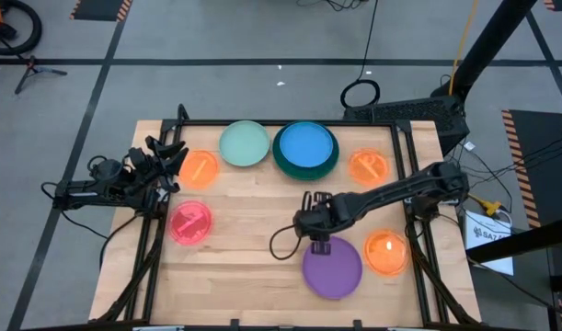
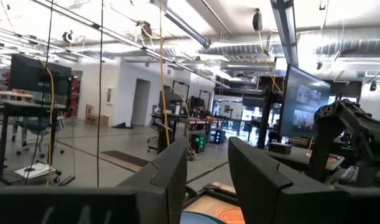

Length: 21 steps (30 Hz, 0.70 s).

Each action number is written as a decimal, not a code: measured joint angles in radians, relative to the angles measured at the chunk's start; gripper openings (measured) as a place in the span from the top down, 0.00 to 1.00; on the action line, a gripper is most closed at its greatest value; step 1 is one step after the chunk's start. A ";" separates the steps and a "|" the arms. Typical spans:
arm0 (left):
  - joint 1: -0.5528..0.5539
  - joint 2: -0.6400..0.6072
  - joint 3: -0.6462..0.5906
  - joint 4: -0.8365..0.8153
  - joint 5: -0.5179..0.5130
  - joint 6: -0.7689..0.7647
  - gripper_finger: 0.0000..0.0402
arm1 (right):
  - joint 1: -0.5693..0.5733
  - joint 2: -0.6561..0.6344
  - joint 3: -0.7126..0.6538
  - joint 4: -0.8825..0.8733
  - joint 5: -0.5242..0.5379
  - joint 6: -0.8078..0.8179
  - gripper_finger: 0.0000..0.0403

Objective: Stack plastic plates
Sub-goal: Stack the violet plate on the blue plate

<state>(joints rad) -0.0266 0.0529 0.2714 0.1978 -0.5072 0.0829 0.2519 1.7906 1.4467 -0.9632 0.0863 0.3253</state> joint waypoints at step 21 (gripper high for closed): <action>0.000 0.000 0.000 0.000 0.000 -0.005 0.70 | 0.012 0.159 0.000 -0.045 -0.136 0.017 0.55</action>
<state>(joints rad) -0.0265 0.0530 0.2714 0.1980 -0.5072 0.0776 0.2638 1.9495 1.4464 -1.0080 -0.0498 0.3428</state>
